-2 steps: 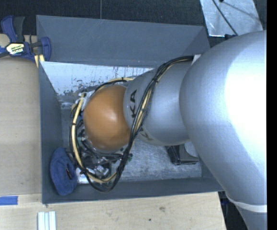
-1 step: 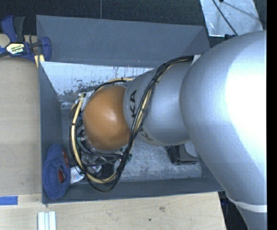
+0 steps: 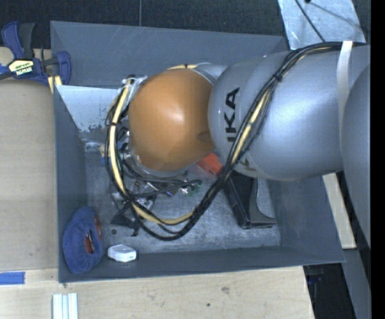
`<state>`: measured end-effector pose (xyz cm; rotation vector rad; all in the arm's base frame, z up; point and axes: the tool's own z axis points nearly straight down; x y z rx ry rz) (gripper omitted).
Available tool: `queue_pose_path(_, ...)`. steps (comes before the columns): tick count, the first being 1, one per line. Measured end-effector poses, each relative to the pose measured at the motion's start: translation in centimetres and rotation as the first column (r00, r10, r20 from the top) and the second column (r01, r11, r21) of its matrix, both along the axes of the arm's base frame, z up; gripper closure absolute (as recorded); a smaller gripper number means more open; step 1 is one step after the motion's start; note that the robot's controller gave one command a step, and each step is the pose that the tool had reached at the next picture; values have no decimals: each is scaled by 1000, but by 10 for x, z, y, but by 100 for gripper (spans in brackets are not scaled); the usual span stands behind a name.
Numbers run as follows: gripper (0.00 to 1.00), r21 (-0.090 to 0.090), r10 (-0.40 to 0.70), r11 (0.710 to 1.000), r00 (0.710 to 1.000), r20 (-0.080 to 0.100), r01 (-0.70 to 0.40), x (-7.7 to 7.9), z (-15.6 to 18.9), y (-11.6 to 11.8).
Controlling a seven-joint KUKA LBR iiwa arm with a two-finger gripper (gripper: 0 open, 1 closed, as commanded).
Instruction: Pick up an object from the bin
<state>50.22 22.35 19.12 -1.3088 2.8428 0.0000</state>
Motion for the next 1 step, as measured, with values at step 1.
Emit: queue_pose_path(1, 100, 0, -5, 1000, 1000, 1, 5, 7, 89, -4)
